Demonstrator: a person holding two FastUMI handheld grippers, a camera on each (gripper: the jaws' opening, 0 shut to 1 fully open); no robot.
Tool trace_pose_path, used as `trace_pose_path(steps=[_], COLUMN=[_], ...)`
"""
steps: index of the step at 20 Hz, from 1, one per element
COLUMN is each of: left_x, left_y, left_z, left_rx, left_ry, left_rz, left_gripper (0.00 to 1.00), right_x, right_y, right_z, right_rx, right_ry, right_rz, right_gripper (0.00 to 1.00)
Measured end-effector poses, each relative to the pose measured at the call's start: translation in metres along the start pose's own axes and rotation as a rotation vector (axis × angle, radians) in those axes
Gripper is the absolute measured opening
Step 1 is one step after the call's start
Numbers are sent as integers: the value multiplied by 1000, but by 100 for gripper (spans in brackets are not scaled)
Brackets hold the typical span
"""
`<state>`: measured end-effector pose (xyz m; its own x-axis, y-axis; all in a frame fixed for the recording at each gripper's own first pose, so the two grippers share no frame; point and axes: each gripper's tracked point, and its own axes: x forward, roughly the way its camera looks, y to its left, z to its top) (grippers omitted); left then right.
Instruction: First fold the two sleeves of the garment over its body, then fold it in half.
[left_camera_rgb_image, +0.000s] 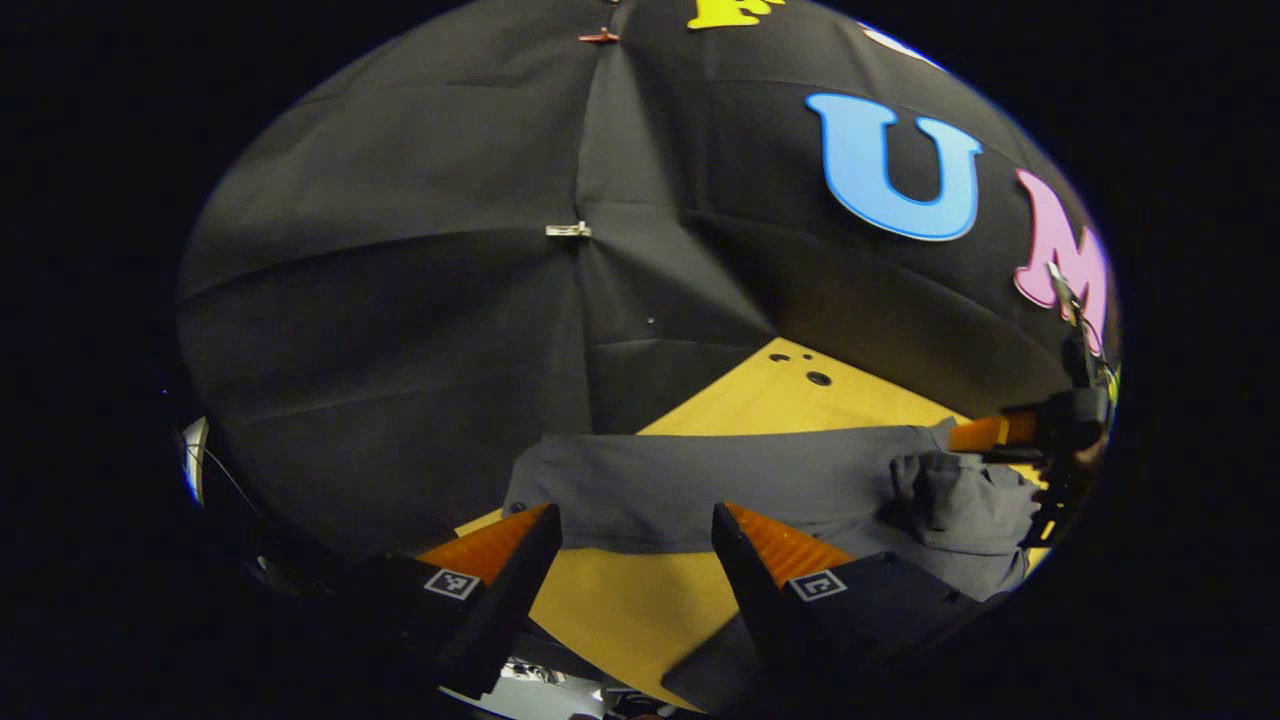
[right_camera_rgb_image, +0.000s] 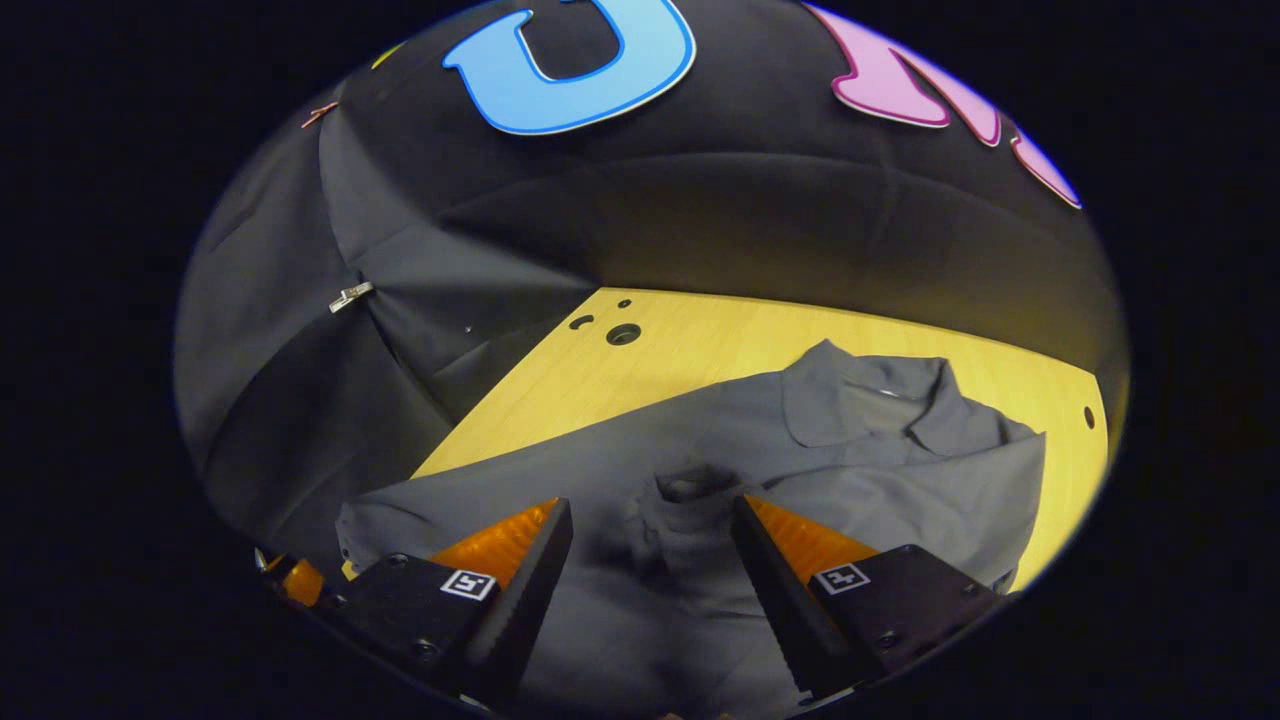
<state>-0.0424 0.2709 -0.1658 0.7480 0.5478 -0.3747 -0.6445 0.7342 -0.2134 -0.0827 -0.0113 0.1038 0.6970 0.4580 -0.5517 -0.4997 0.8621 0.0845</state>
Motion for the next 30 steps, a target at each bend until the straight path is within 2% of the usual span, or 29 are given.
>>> trace_pose_path(steps=[4,5,6,9,10,11,15,16,17,21,22,23,24,25,28,30], left_x=[38,49,59,89,99,109,138,143,149,159,163,165,166,168,163,166], left_y=[37,45,51,65,67,69,69,68,67,64,61,57,58,54,51,48], left_z=[4,1,-2,-12,-12,-14,-26,-29,-33,-39,-44,-52,-51,-46,-46,-45], left_rx=[-39,-43,-44,-36,-31,-24,6,7,5,-1,0,6,34,53,61,53], left_ry=[-10,-6,1,30,38,48,101,113,131,169,189,223,224,213,216,208], left_rz=[76,90,103,131,132,130,101,94,90,85,76,70,77,58,48,50], left_gripper=[96,92,96,96,96,92,96,92,96,92,83,80,70,67,21,9], right_x=[-33,-43,-53,-88,-99,-107,-157,-165,-175,-203,-209,-217,-223,-229,-243,-253], right_y=[-41,-53,-64,-93,-102,-113,-148,-155,-161,-177,-180,-182,-183,-185,-188,-189], right_z=[5,6,8,6,4,0,-26,-34,-43,-70,-74,-79,-83,-87,-101,-109], right_rx=[8,15,26,73,87,98,140,159,179,241,254,264,272,279,304,339], right_ry=[-36,-46,-59,-94,-103,-106,-100,-94,-87,-61,-61,-60,-60,-60,-53,-50], right_rz=[-81,-105,-129,-200,-223,-245,-345,-365,-384,-448,-463,-475,-484,-493,-510,-510], right_gripper=[99,99,99,99,99,99,99,99,99,99,99,99,99,99,99,99])
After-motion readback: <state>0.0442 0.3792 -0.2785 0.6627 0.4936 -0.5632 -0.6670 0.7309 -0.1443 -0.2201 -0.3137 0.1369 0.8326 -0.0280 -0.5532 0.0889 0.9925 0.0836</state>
